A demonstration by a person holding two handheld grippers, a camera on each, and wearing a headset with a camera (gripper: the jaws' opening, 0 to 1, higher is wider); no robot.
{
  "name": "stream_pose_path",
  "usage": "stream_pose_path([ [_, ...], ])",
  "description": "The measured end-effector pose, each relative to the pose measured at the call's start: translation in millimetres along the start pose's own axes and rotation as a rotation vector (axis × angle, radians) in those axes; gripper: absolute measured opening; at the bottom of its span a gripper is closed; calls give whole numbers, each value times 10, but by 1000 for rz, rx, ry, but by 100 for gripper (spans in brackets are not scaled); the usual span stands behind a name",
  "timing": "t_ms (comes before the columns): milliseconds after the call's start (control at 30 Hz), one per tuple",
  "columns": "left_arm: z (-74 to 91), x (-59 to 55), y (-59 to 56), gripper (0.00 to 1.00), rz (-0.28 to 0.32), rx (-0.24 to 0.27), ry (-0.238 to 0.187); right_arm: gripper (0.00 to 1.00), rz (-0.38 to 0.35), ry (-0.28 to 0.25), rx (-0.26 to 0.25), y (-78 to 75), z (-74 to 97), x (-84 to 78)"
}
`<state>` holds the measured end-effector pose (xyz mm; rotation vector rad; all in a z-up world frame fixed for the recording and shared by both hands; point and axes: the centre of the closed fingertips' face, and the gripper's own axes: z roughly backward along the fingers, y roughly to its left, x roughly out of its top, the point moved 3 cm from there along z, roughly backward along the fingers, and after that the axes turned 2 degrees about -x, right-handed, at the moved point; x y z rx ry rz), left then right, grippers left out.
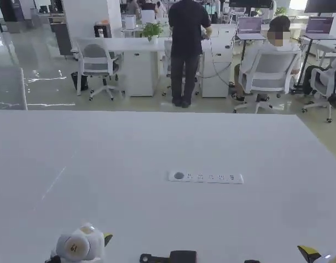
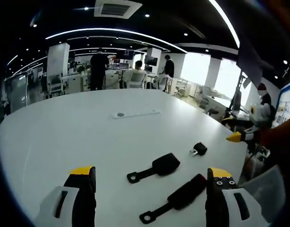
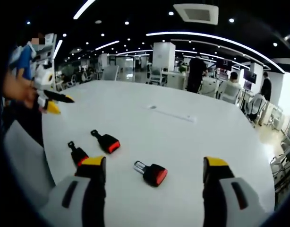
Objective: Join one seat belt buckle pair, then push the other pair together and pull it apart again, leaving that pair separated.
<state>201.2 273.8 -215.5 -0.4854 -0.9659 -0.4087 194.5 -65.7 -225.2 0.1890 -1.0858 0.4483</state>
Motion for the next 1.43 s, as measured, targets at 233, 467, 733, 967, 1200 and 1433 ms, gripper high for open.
stream_pose_path([
  [233,405,-184,11,100,18,31,-30,89,-20,-18,-21,128,267,-113],
  [467,719,-326,-65,100,43,51,-61,90,-46,-30,-43,260,496,-228],
  [733,972,-431,-42,100,71,76,-82,90,-41,-21,-50,385,645,-345],
  [967,1086,-428,24,100,64,84,-81,91,-38,-28,-54,427,712,-325],
  [1200,1115,-375,107,100,43,73,-81,91,-38,-35,-63,467,726,-293],
  [1433,1123,-298,89,100,28,67,-86,91,-35,-36,-58,531,732,-286],
])
